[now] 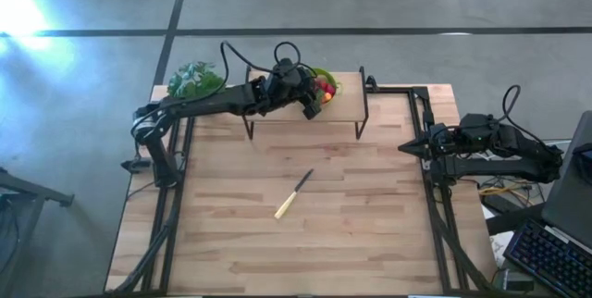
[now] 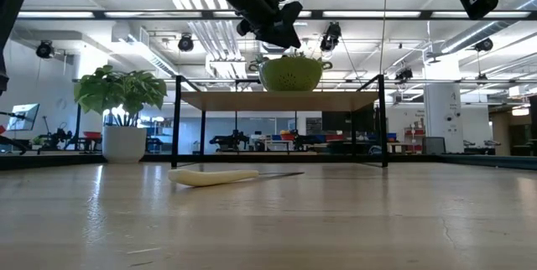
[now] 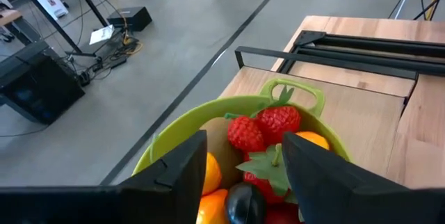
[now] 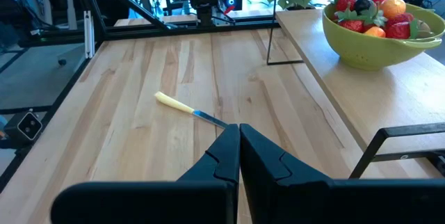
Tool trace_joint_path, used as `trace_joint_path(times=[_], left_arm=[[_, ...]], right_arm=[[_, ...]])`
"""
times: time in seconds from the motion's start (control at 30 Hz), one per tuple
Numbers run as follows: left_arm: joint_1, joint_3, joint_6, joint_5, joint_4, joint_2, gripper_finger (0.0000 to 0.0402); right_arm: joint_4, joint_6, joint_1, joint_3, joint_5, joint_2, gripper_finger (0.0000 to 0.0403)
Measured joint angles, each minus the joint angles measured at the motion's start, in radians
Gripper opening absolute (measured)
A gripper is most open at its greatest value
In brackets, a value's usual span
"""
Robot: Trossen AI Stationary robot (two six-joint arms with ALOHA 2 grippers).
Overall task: Pick & Place Fruit
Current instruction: Put the knife on the shelf
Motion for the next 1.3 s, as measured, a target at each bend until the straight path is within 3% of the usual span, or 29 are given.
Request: trace_joint_path(times=[0.23,0.57,1.0,1.3], left_arm=[[-0.01,0.028,0.0,0.004,-0.065,-0.001,0.0201],[-0.09,0.14,-0.032,0.012,-0.379,-0.015,0.0201],[-0.231,0.179,-0.305,0.012,-0.754,-0.017,0.0188],[-0.337,0.122,-0.678,0.013,-0.978,-0.016,0.0188]], right_arm=[[0.0,0.0,0.0,0.0,0.0,0.0,0.0008],[0.0,0.0,0.0,0.0,0.0,0.0,0.0008],[0.0,0.0,0.0,0.0,0.0,0.0,0.0008],[0.0,0.0,0.0,0.0,0.0,0.0,0.0008]])
